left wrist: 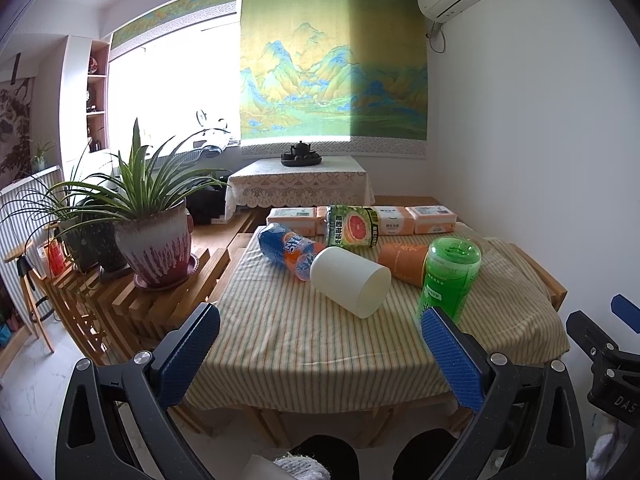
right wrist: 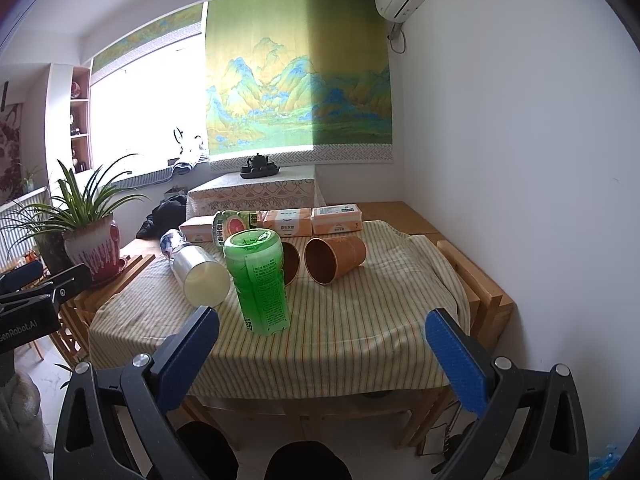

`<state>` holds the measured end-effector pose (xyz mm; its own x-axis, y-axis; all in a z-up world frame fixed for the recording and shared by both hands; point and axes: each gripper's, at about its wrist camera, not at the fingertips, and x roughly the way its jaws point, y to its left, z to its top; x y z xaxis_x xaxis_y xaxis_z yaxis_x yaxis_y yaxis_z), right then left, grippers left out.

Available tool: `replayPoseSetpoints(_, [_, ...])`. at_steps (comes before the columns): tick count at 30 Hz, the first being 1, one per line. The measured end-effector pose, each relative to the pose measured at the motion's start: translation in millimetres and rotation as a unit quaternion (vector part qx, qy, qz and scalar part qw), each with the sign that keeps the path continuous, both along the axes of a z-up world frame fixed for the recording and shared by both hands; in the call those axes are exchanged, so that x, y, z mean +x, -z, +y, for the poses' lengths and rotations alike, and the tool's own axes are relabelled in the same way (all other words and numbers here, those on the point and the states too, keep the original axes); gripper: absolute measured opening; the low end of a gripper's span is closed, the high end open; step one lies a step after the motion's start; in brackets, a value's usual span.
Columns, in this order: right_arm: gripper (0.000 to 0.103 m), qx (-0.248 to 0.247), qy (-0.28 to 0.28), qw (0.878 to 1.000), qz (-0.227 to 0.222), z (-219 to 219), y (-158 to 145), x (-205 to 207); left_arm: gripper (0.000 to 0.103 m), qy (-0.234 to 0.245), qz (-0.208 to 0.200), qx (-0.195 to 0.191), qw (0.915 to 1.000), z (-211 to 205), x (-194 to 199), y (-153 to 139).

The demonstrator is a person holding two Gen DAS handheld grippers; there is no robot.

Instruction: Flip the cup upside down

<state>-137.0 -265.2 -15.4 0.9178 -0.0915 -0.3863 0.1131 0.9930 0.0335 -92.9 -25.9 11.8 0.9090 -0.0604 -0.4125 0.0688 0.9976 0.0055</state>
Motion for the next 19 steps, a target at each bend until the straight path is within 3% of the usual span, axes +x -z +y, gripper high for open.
replayPoseSetpoints(19, [0.102, 0.004, -0.002, 1.000, 0.011, 0.4, 5.4, 5.6, 0.102, 0.004, -0.004, 0.004, 1.0000, -3.3, 1.2, 2.0])
